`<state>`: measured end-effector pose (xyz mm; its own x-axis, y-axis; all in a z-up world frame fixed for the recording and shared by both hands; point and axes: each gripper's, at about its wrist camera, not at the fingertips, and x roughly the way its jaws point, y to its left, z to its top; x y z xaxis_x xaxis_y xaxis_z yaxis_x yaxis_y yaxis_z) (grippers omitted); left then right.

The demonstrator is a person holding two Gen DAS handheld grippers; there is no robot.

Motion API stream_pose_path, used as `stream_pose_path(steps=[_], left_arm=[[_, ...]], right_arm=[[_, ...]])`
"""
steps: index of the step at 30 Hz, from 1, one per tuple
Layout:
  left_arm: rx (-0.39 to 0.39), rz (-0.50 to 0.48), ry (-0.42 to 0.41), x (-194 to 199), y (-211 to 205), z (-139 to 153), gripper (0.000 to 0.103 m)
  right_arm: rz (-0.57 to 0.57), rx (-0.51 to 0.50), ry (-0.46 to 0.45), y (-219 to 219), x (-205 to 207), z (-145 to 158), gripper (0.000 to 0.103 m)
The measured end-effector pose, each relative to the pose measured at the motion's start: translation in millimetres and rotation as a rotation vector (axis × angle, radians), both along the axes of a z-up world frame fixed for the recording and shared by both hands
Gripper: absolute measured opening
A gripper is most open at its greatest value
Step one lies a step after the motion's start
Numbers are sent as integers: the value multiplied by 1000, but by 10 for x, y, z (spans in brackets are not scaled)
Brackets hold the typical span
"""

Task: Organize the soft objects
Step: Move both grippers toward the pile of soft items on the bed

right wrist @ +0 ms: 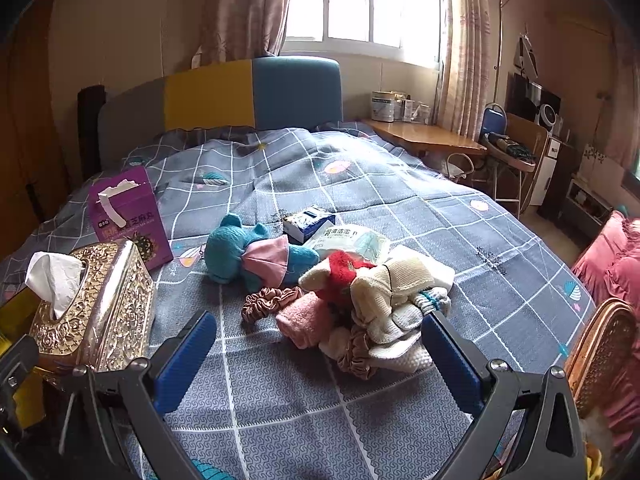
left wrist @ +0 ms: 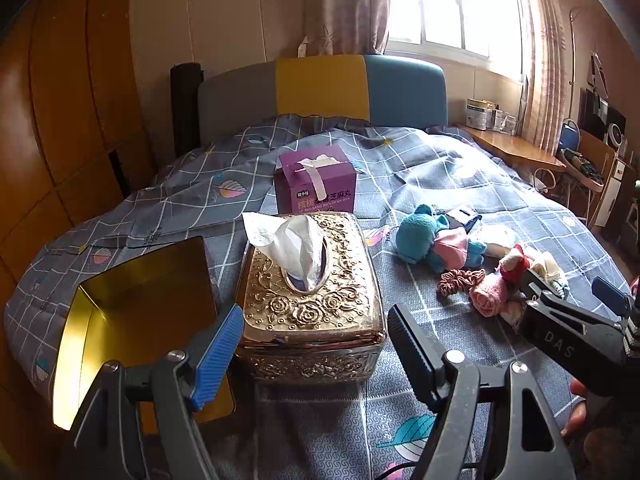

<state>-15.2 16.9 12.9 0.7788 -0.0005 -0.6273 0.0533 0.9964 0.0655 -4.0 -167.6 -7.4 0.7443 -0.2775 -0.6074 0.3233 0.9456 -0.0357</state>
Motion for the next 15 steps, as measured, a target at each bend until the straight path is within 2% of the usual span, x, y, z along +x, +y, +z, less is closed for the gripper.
stream_pose_path(steps=[15], left_arm=[[28, -33, 4, 0, -193, 18, 76]], right_arm=[[-52, -4, -16, -379, 97, 63, 103]])
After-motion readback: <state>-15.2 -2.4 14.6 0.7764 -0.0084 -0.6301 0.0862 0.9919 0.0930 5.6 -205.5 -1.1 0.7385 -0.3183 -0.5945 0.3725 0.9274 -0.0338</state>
